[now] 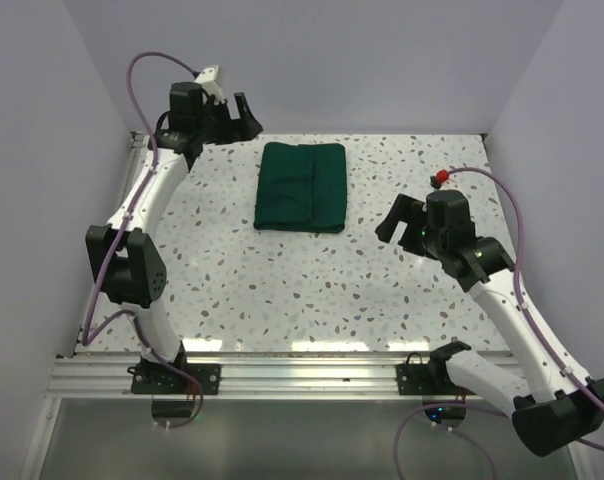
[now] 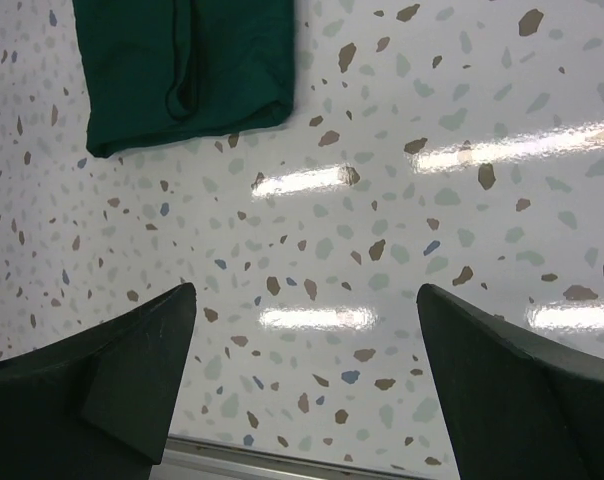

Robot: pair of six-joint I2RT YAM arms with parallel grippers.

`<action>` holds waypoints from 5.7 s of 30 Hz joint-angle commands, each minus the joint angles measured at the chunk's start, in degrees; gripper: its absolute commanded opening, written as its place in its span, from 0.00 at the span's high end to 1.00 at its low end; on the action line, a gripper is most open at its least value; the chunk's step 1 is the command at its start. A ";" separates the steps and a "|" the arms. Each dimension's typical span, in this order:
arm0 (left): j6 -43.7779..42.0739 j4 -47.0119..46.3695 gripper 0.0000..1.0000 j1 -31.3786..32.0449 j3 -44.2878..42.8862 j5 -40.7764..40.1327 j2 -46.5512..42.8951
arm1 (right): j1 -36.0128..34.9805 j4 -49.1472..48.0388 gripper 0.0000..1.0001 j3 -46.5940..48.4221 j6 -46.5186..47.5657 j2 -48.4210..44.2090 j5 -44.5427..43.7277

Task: Open and lay out the surgical kit
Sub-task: Open the surgical kit at the center of the board.

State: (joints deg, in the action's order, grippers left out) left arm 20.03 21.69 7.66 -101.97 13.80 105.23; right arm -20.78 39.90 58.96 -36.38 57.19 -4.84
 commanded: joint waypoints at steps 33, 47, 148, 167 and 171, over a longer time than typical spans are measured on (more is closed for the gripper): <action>0.54 23.22 0.39 32.24 -19.23 -35.16 31.52 | -0.14 9.41 0.02 -2.88 7.90 -11.31 -6.23; -0.52 24.10 0.73 30.05 -18.09 -35.96 31.18 | -0.14 8.36 0.01 -2.62 7.12 -9.03 -7.73; 0.09 10.30 0.00 2.53 38.87 -20.74 -13.73 | 10.05 15.29 0.30 65.65 7.03 69.79 -11.60; 0.80 10.47 0.00 2.53 44.58 -20.92 -19.89 | 16.55 10.73 0.51 81.84 4.74 88.00 -11.86; 0.80 10.39 0.00 2.53 45.02 -20.57 -19.63 | 16.56 10.64 0.55 80.97 5.27 89.15 -13.70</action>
State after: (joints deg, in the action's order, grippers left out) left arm 20.05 32.53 9.96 -57.54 -7.42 87.35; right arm -4.16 51.66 138.32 -31.03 145.80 -16.05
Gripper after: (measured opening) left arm 0.995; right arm 0.456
